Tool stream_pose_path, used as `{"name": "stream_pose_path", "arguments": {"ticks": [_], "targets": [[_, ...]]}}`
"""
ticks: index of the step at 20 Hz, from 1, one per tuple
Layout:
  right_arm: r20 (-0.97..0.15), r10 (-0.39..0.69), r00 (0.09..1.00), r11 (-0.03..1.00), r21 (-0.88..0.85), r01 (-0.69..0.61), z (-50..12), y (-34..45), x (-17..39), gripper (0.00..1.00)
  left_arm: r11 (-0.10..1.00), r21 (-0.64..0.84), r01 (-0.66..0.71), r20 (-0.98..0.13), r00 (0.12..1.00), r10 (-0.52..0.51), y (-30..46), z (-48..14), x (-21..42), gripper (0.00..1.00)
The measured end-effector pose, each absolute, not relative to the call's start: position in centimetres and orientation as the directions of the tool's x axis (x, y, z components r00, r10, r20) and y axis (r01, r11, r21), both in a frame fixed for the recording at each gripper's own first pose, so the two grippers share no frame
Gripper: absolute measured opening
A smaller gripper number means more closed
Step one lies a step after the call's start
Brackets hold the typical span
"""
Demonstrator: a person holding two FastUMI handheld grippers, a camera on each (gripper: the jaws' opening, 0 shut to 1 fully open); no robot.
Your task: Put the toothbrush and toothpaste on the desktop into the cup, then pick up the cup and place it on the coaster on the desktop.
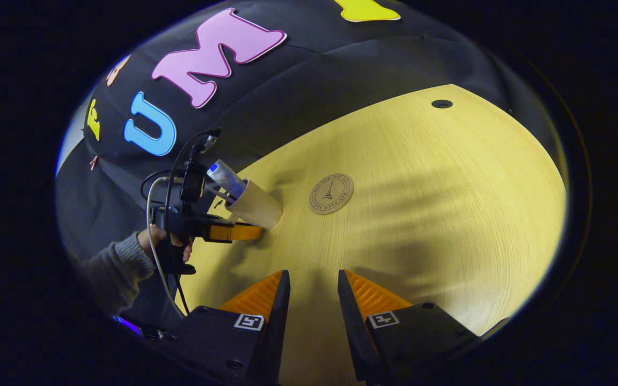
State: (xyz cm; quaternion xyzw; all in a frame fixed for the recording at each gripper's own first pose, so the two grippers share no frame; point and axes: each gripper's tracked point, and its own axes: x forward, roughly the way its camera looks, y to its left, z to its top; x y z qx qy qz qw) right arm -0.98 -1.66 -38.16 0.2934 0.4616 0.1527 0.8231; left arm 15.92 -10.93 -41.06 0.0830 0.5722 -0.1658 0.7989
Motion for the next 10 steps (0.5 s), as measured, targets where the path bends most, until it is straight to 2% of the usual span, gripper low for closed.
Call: {"name": "stream_pose_path", "arguments": {"ticks": [2, 3, 4, 6, 7, 10], "targets": [[-0.67, 0.532, 0.518, 0.778, 0.628, 0.015, -38.1, -1.2, -1.2, 0.55, 0.929, -0.055, 0.365, -0.943, 0.287, -0.168, -10.9, -41.1, 16.1, 0.36], [-0.668, 0.54, 0.512, 0.773, 0.635, 0.014, -38.0, -0.8, -1.4, 0.55, 0.929, -0.055, 0.366, -0.943, 0.287, -0.169, -10.9, -41.2, 16.2, 0.4], [-0.667, 0.546, 0.507, 0.77, 0.638, 0.011, -38.0, -0.5, -1.7, 0.55, 0.929, -0.058, 0.365, -0.943, 0.286, -0.172, -11.0, -41.2, 16.2, 0.35], [-0.668, 0.554, 0.496, 0.769, 0.639, 0.0, -38.0, 0.1, -2.2, 0.55, 0.932, -0.069, 0.357, -0.939, 0.292, -0.182, -11.0, -41.0, 16.4, 0.39], [-0.671, 0.557, 0.49, 0.769, 0.639, 0.001, -38.1, 0.2, -2.4, 0.55, 0.935, -0.064, 0.348, -0.937, 0.301, -0.176, -10.9, -41.0, 16.4, 0.33], [-0.672, 0.555, 0.49, 0.768, 0.64, 0.008, -38.1, 0.0, -2.4, 0.55, 0.942, -0.053, 0.331, -0.933, 0.32, -0.165, -10.9, -41.0, 16.5, 0.32]]}}
